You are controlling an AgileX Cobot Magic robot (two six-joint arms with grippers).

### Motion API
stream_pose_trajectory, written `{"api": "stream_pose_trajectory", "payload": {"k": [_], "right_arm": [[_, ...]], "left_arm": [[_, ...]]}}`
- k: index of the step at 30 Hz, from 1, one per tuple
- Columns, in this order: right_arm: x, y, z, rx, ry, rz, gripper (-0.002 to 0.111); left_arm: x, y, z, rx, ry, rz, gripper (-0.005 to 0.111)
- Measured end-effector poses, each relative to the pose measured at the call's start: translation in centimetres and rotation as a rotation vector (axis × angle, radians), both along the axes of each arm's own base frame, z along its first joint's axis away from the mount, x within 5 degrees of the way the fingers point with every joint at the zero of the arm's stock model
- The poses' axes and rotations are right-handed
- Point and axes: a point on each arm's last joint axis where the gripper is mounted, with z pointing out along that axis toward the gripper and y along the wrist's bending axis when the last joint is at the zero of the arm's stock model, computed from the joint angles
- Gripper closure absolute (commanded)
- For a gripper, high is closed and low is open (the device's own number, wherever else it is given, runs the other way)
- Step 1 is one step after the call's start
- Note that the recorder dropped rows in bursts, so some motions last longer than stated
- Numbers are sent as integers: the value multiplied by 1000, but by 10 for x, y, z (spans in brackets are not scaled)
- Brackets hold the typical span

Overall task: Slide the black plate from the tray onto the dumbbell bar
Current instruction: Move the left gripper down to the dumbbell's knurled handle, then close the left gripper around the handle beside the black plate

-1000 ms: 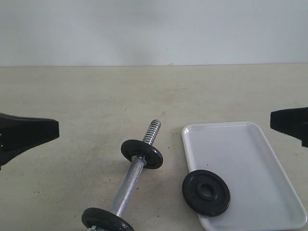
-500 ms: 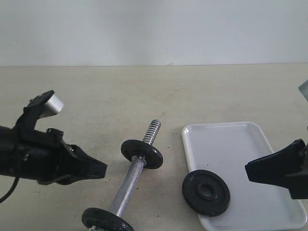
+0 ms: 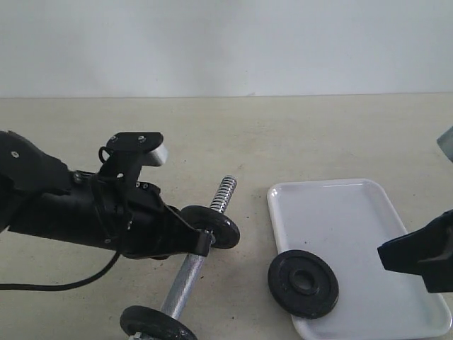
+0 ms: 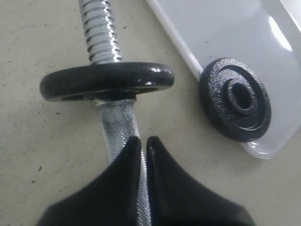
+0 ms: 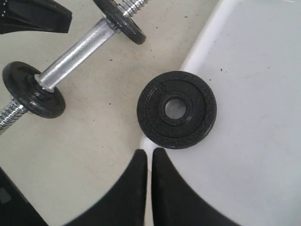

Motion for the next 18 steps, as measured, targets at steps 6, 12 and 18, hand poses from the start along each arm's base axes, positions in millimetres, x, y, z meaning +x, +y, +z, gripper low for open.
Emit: {"api": "stream_pose_trajectory", "payload": {"k": [6,12,18], "right_arm": [[0,0,0,1,6,-11,109],[0,0,0,1,7,-13,109],[0,0,0,0,7,-12,109]], "left_arm": [[0,-5,-15,46,13,-2,102],[1,-5,-14,50,1,7,102],[1,-5,-14,65,-20,-25,102]]}}
